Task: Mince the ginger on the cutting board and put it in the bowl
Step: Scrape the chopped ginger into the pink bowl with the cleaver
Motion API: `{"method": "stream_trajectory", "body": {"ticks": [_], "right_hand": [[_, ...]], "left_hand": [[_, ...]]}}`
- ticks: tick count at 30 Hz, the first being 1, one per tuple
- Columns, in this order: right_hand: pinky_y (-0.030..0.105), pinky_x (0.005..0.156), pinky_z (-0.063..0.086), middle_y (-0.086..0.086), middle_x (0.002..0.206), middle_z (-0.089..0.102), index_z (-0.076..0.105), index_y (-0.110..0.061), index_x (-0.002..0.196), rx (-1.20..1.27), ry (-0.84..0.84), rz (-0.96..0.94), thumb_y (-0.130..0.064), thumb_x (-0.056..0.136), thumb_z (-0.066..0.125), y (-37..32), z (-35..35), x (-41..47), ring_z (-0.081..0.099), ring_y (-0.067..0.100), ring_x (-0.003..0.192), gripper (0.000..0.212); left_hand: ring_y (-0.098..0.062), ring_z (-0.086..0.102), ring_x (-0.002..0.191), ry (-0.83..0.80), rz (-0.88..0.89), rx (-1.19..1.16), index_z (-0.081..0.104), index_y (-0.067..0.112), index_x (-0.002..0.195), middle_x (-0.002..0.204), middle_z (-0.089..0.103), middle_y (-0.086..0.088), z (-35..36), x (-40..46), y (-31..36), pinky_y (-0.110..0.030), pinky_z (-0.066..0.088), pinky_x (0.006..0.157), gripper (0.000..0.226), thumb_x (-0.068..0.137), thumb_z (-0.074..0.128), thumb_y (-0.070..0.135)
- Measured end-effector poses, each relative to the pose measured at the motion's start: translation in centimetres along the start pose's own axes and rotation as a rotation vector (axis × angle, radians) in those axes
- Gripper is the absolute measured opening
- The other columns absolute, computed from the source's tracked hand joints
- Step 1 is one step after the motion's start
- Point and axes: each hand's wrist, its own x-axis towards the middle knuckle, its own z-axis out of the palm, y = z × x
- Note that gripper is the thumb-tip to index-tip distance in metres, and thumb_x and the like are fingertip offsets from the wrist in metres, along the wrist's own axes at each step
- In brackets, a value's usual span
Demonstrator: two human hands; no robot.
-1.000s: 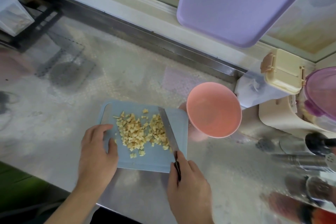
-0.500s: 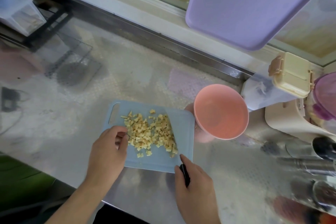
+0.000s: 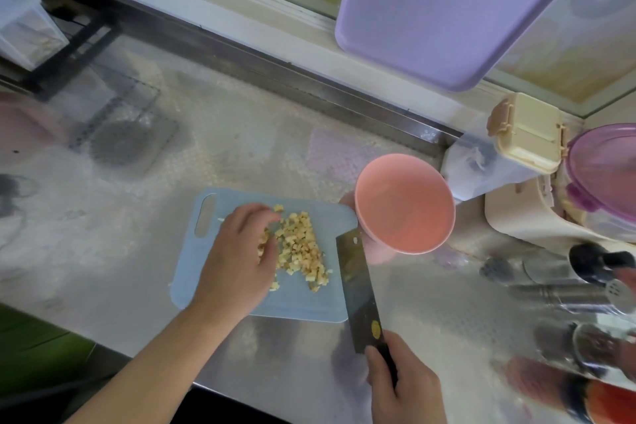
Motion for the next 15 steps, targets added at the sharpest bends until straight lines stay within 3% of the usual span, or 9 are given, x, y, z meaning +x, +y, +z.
{"method": "stream_trajectory", "body": {"ticks": [1,4,8,11,15], "right_hand": [[0.011,0.055,0.047,-0.015,0.059,0.065,0.068,-0.044,0.091,0.018,-0.005,0.028,-0.026,0.084,0.068,0.3,0.0,-0.4,0.062,0.004,0.055,0.02],[0.023,0.056,0.051,-0.007,0.051,0.063,0.067,-0.038,0.078,0.075,-0.062,0.205,-0.011,0.093,0.072,0.8,0.1,-1.6,0.06,0.008,0.048,0.031],[0.026,0.039,0.039,0.01,0.048,0.059,0.068,-0.018,0.072,0.346,-0.113,0.375,-0.004,0.098,0.065,0.3,0.6,-2.1,0.049,0.021,0.036,0.03],[0.024,0.033,0.031,0.019,0.052,0.056,0.063,0.008,0.082,0.573,-0.148,0.477,0.01,0.103,0.05,-1.0,1.5,-1.8,0.043,0.021,0.033,0.025],[0.027,0.038,0.04,0.02,0.056,0.062,0.066,0.0,0.088,0.592,-0.191,0.519,0.003,0.104,0.05,-2.1,3.4,-1.1,0.053,0.028,0.036,0.023]], "left_hand": [[-0.005,0.044,0.131,-0.028,0.018,0.013,0.062,0.026,0.131,0.138,0.048,0.015,0.3,0.9,0.2,-0.015,0.037,0.105,0.029,0.102,0.058,0.02],[-0.009,0.033,0.147,-0.141,0.077,0.055,0.054,0.027,0.147,0.156,0.039,0.014,0.6,3.7,0.7,-0.034,0.034,0.121,0.042,0.106,0.052,0.033],[-0.007,0.028,0.152,-0.311,0.228,0.147,0.044,0.034,0.156,0.164,0.031,0.016,1.4,5.3,0.4,-0.032,0.03,0.123,0.048,0.109,0.043,0.044],[-0.006,0.021,0.155,-0.363,0.328,0.27,0.038,0.034,0.16,0.168,0.028,0.015,2.1,4.4,-0.4,-0.027,0.019,0.124,0.054,0.108,0.037,0.05],[-0.004,0.02,0.155,-0.332,0.369,0.305,0.035,0.033,0.161,0.168,0.026,0.016,2.5,3.4,-1.0,-0.02,0.014,0.12,0.057,0.108,0.035,0.053]]}}
